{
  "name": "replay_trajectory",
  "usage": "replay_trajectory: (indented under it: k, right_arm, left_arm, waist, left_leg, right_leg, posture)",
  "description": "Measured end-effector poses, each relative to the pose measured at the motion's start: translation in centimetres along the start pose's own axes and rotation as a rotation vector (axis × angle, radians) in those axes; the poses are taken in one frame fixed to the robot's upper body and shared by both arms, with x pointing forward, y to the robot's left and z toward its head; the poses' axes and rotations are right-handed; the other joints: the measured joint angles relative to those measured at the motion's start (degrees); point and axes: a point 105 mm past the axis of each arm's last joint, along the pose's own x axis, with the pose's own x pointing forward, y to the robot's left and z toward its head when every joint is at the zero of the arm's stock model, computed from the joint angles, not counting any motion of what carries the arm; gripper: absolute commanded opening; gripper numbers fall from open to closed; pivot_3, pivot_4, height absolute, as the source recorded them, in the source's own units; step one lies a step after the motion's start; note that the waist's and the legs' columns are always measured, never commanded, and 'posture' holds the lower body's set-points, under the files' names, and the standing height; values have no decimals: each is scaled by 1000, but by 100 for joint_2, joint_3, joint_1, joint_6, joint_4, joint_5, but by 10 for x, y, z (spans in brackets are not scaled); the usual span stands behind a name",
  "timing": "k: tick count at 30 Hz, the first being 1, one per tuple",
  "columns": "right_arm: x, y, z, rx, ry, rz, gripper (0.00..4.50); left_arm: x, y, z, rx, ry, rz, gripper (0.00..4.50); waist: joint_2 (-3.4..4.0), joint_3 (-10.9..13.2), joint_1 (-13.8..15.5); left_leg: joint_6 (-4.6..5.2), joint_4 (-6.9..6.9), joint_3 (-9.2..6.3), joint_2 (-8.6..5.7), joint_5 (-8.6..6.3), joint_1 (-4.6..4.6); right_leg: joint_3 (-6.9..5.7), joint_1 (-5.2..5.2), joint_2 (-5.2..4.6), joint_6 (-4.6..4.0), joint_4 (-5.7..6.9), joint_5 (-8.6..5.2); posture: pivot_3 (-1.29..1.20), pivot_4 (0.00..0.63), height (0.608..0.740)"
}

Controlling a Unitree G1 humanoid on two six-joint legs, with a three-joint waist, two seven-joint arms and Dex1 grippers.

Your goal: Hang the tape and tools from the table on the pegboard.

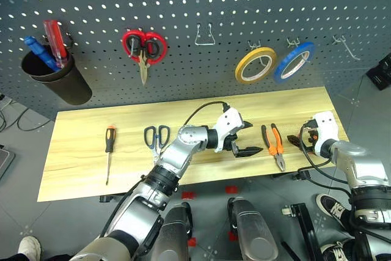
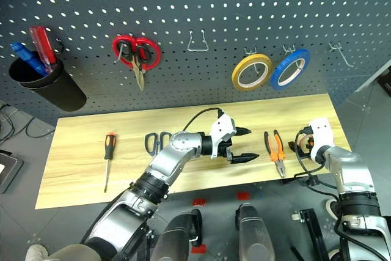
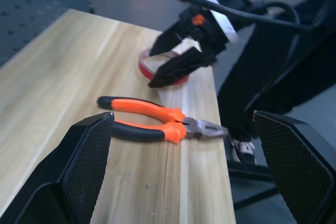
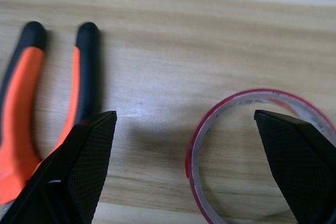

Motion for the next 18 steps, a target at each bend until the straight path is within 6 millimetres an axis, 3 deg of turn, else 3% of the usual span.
replay_trajectory:
  k: [6,7,9,18]
  right_arm:
    - [4,-1,2,44,-1,-25,4500]
    - [4,-2,3,51,-3,-30,4312]
    - [4,-3,2,59,-4,-36,3901]
    - [4,-9,0,66,-3,-64,835]
  left_arm:
    - [5,5,8,13,-22,-22,4477]
    - [5,5,7,13,-22,-24,4498]
    - [5,4,6,13,-20,-37,4500]
    - [4,4,8,39,-18,-54,4500]
  waist:
    - [-10,112,-28]
    - [-9,116,-28]
    - [-8,120,-28]
    - [-9,125,-24]
  left_leg:
    - [-7,-1,13,0,4,-2]
    - [-7,-2,13,0,4,-2]
    - [-7,-2,12,1,4,-2]
    - [-11,-2,12,1,6,0]
  right_leg:
    - [-4,-7,-6,6,0,3]
    - [-4,-8,-6,6,0,3]
    - [-5,-8,-6,6,0,3]
    - [-4,-8,-5,10,1,4]
  posture:
    - [-247,467,740]
    - [-243,469,740]
    - [-241,469,740]
    - [-226,453,740]
